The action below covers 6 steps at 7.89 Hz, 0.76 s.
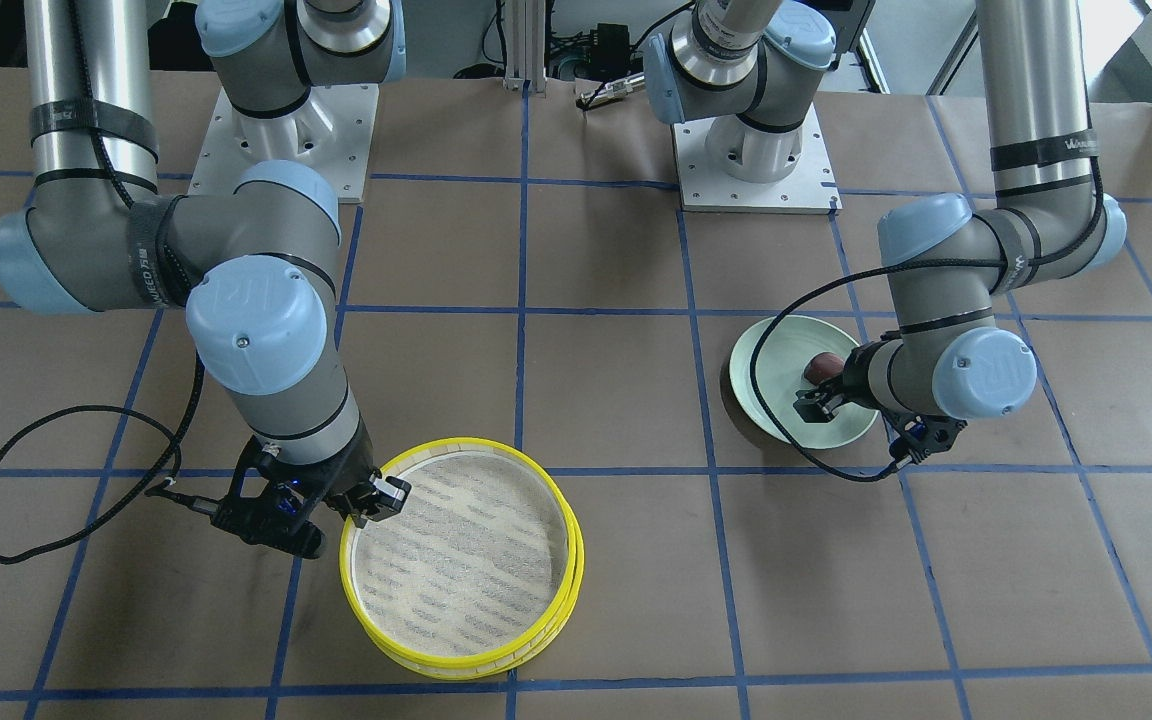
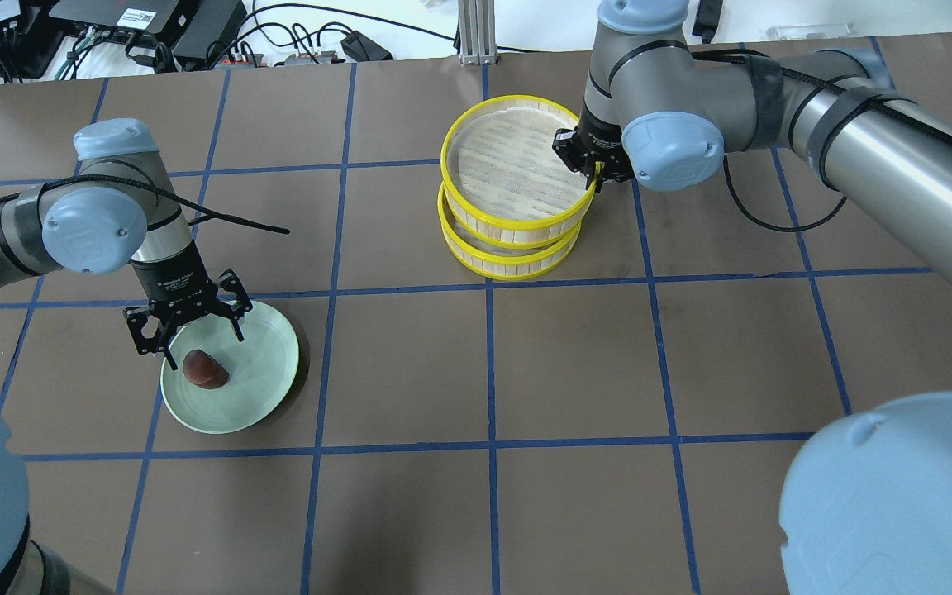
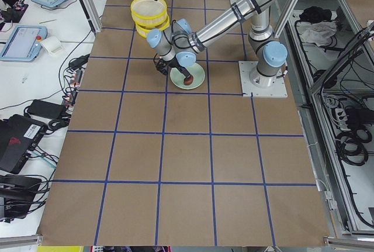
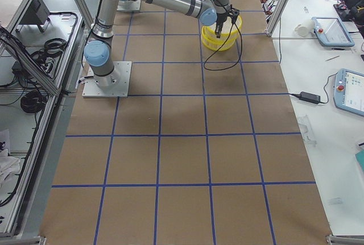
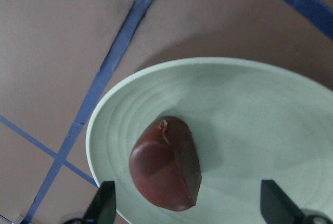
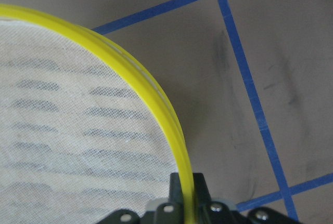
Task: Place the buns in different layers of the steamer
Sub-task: 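Grasp the dark brown bun on the plate with the left gripper and lift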
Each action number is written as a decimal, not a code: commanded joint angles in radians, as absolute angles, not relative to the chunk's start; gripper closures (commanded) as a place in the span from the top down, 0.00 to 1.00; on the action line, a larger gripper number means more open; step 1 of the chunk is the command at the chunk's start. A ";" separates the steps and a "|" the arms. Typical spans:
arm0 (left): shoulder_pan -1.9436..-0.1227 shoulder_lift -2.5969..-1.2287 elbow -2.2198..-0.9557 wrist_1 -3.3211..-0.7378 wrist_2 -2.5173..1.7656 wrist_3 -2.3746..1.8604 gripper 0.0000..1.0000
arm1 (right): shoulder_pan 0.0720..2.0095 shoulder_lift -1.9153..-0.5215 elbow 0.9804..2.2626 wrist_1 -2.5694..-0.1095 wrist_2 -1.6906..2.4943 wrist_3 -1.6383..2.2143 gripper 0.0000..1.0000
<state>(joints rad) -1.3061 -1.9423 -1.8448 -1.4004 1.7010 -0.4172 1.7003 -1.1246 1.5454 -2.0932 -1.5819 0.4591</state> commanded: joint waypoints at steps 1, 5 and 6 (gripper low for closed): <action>-1.301 -1.945 -1.847 -1.401 1.715 -0.419 0.97 | 1.718 -1.124 1.546 -2.094 -1.582 0.471 0.00; -1.299 -1.976 -1.855 -1.401 1.716 -0.437 0.96 | 1.720 -1.120 1.560 -2.092 -1.582 0.479 0.00; -1.301 -1.974 -1.858 -1.401 1.709 -0.440 0.93 | 1.720 -1.120 1.568 -2.092 -1.582 0.477 0.00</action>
<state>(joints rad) -1.3000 -1.9710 -1.8512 -1.4002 1.7139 -0.4293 1.7193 -1.1201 1.5569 -2.0924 -1.5816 0.4771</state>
